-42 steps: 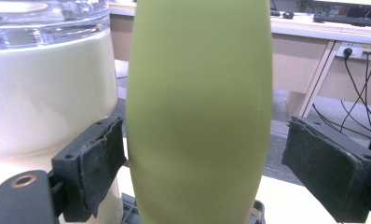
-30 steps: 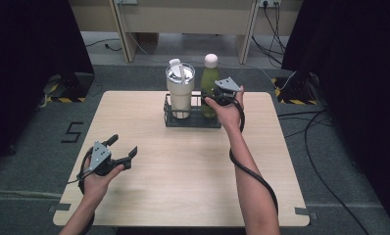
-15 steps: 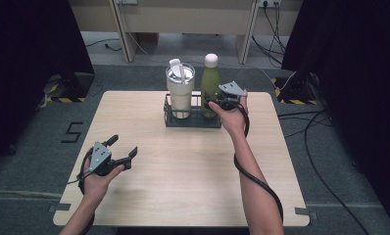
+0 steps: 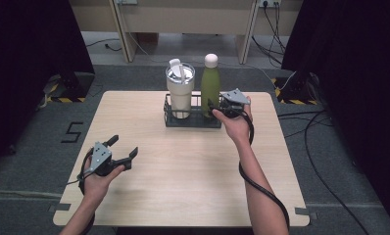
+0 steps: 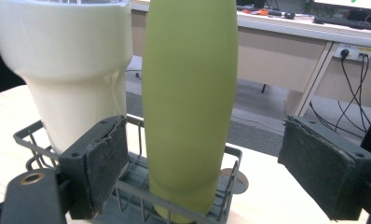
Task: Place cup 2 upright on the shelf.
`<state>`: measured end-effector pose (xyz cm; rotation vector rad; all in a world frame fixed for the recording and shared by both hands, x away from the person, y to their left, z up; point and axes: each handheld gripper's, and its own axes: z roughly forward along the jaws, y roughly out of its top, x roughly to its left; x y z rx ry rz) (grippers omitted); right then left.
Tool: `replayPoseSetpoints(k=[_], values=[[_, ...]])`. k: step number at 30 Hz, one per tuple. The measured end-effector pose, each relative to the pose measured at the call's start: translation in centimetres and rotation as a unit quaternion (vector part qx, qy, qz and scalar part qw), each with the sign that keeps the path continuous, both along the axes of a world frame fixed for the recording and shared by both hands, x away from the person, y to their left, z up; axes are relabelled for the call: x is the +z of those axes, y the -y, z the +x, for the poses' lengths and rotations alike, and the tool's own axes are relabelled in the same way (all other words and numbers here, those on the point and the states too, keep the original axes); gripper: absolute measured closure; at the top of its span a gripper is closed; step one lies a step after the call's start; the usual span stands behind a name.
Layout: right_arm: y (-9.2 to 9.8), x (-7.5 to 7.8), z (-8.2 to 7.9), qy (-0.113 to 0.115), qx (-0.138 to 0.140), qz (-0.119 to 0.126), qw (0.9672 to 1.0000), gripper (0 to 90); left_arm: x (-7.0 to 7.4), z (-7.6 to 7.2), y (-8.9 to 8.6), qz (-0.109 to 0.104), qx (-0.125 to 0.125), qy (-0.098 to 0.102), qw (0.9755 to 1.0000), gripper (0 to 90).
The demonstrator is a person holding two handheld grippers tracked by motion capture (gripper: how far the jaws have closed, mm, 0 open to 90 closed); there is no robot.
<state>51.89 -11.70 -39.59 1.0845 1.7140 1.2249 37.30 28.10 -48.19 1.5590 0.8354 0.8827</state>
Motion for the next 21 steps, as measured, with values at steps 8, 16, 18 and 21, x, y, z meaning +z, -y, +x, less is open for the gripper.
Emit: replayPoseSetpoints(k=[8, 16, 18, 21], values=[[0.6, -0.6, -1.0, -0.002, 0.003, -0.002, 1.0000, 15.5, 0.0, 0.0, 0.1, 0.001, 0.000, -0.001, 1.0000, 14.0], [1.3, -1.1, -2.1, -0.006, 0.005, 0.001, 1.0000, 15.6, -0.1, 0.0, 0.1, 0.001, 0.000, -0.001, 1.0000, 14.0], [1.5, -1.3, -2.4, -0.008, 0.006, 0.000, 0.9999, 15.7, 0.0, 0.0, 0.1, 0.001, 0.000, -0.001, 1.0000, 14.0], [1.9, -1.4, -2.9, -0.010, 0.007, 0.000, 0.9999, 15.7, 0.0, 0.0, 0.1, 0.002, -0.001, 0.000, 1.0000, 14.0]])
